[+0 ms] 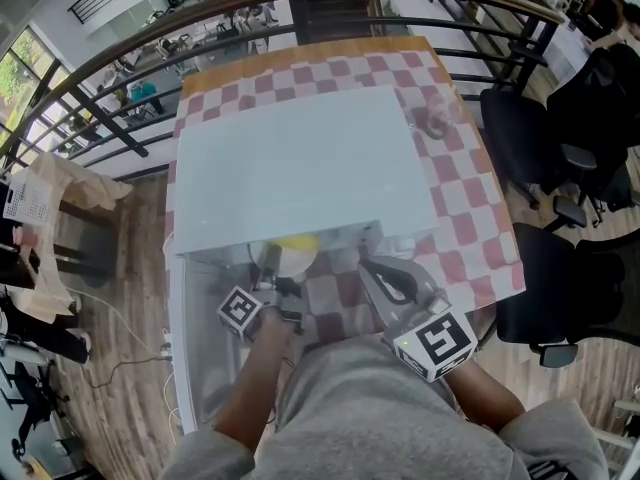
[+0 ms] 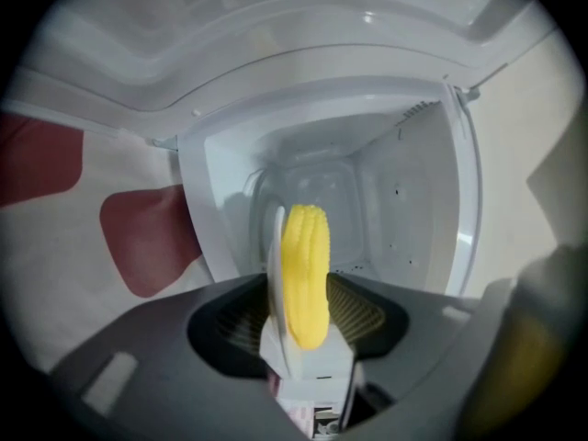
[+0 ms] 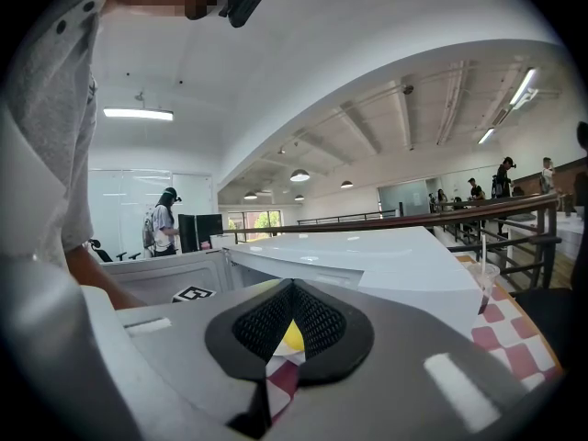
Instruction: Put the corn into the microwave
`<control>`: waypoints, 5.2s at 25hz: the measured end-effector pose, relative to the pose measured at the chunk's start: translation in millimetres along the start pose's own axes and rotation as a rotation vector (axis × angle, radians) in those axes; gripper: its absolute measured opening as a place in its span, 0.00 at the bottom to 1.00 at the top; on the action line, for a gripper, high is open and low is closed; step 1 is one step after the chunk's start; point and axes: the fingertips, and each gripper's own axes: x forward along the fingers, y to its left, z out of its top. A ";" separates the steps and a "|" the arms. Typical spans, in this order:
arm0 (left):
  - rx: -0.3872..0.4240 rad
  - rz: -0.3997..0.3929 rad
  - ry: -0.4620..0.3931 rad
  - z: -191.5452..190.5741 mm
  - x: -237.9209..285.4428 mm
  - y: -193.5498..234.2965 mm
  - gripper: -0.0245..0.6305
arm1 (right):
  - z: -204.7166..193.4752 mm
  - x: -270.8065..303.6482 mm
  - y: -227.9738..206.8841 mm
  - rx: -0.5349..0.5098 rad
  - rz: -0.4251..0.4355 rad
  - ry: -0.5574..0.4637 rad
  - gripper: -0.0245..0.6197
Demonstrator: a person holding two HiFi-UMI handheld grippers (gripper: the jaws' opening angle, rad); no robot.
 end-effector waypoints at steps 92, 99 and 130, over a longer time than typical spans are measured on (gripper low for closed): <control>0.928 0.407 0.460 -29.5 9.8 16.7 0.05 | -17.5 -5.0 -4.1 0.009 0.011 0.025 0.04; 0.906 0.412 0.449 -28.9 9.7 15.9 0.05 | -19.6 -6.2 -3.3 0.013 0.012 0.027 0.04; 1.132 0.261 0.243 -33.4 -32.8 -47.6 0.05 | -26.1 -32.5 1.3 0.019 -0.071 0.028 0.04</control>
